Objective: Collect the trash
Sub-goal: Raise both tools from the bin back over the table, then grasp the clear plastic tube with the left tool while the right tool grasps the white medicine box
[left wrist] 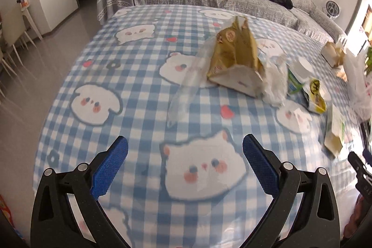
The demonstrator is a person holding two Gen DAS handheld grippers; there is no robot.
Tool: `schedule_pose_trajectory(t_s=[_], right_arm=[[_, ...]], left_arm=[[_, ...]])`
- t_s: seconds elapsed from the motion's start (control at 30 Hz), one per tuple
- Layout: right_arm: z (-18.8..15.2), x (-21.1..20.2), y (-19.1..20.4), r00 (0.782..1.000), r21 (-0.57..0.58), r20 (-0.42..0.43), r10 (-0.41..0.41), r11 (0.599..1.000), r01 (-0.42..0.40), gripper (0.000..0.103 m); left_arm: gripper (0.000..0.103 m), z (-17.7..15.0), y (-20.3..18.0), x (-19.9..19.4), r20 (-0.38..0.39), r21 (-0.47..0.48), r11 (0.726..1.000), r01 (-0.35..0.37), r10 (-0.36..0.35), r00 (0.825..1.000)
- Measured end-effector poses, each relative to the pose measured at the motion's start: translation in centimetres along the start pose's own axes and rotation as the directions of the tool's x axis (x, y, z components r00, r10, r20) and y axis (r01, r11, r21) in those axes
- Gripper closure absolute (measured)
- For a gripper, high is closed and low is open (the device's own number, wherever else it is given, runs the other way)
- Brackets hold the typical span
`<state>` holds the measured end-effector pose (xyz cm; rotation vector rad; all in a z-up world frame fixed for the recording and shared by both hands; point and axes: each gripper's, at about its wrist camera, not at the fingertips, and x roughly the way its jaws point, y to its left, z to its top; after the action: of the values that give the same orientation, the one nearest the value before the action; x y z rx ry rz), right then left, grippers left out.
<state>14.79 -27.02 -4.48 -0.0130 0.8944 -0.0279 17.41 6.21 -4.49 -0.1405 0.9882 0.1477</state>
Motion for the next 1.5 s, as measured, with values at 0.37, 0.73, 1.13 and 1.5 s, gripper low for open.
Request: schedule_pose_trajectory(t_s=[0.37,0.73,1.13,1.5], right_arm=[[4.3,4.2,0.2,0.999,0.029,-0.039,-0.010,1.000,0.011,0.008],[4.6,7.5,-0.4,0.992,0.125,-0.116,0.054,0.991,-0.039,0.008],[4.5,8.5,0.3,0.991,0.139,-0.125,0.046,0.990,-0.029,0.022],[4.5,8.7,0.2,0.992,0.098,-0.126,0.031,0.995,-0.019,0.039]], left_arm=[[0.007,8.4,0.4,6.9,-0.043,-0.031,0.999,-0.028,0.026,0.999],[0.013,11.0,-0.9,10.9,-0.075,-0.019,0.999,-0.046,0.044,0.996],[0.040,10.4,-0.2,11.7,-0.117,-0.048,0.996,-0.072,0.066,0.991],[0.078,10.1,-1.1,11.1,-0.096,-0.014,0.996,-0.085,0.083,0.992]])
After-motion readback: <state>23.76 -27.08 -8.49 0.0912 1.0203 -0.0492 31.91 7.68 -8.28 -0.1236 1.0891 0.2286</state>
